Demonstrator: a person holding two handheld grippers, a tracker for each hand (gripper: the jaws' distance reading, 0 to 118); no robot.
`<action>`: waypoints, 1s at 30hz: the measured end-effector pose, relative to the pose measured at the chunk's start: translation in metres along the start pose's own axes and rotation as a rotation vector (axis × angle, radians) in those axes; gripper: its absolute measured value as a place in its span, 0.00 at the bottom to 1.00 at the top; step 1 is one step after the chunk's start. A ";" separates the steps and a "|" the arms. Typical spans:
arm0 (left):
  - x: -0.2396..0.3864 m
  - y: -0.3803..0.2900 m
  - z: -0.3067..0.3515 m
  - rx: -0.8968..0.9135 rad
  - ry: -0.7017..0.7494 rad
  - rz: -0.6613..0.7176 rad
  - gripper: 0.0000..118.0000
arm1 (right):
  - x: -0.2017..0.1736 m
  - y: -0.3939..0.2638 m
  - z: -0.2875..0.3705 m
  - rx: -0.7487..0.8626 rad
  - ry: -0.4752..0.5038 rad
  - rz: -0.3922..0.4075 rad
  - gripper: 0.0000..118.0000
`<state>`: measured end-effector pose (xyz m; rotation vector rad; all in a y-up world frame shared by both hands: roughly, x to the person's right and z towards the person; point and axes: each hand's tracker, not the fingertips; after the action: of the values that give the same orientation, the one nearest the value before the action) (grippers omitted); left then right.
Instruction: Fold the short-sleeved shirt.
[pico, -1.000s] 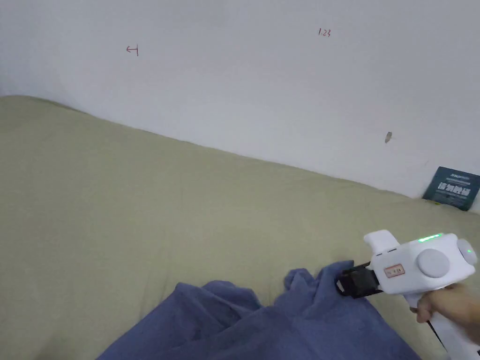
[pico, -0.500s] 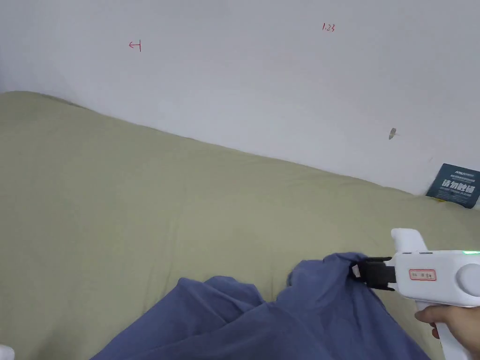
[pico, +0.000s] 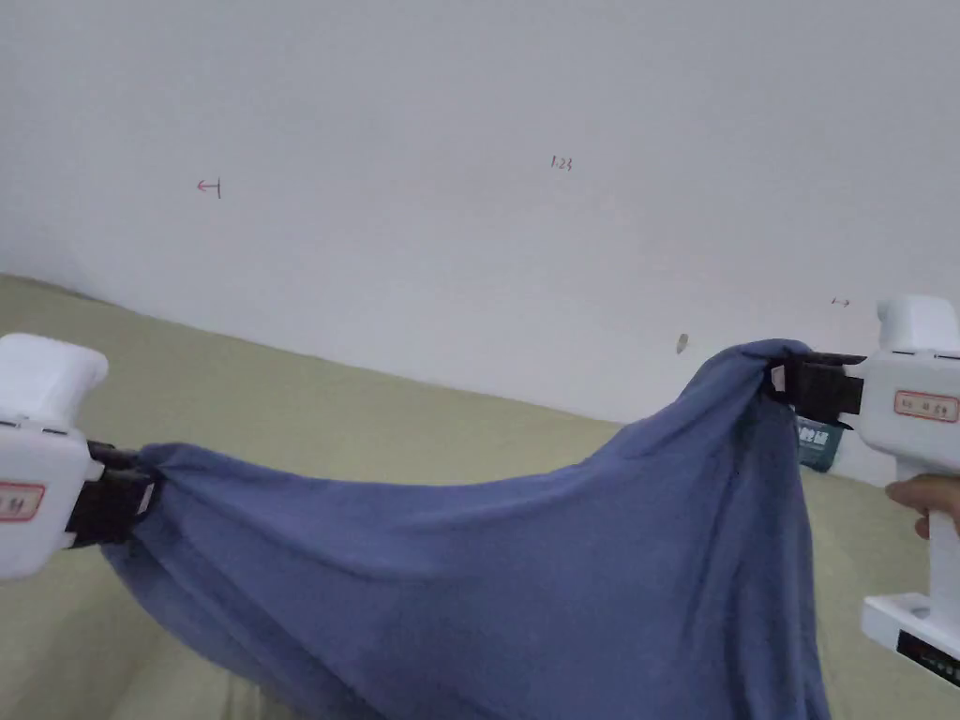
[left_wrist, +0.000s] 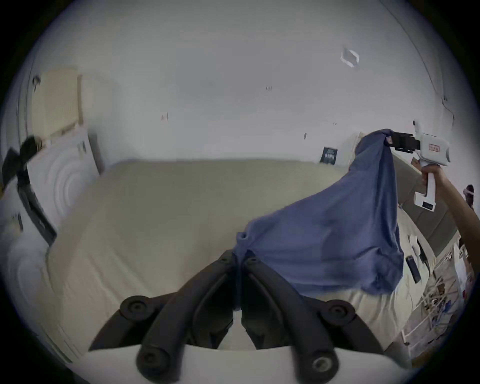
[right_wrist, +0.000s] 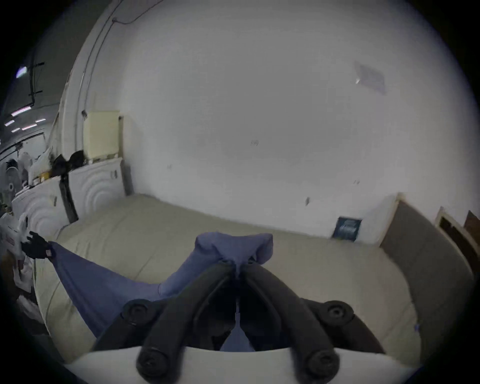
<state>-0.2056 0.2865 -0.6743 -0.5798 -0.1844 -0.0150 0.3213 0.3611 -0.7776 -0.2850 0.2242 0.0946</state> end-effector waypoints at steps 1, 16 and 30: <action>0.003 0.015 0.002 0.019 0.013 -0.028 0.01 | 0.000 0.011 0.006 0.020 -0.011 0.006 0.01; 0.006 0.200 0.009 0.221 0.121 -0.097 0.01 | 0.021 0.158 0.067 0.293 -0.228 -0.024 0.01; -0.003 0.272 0.017 0.305 0.247 -0.101 0.01 | 0.035 0.209 0.085 0.359 -0.286 0.050 0.01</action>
<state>-0.1935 0.5228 -0.8086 -0.2601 0.0254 -0.1529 0.3466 0.5871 -0.7626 0.0932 -0.0378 0.1412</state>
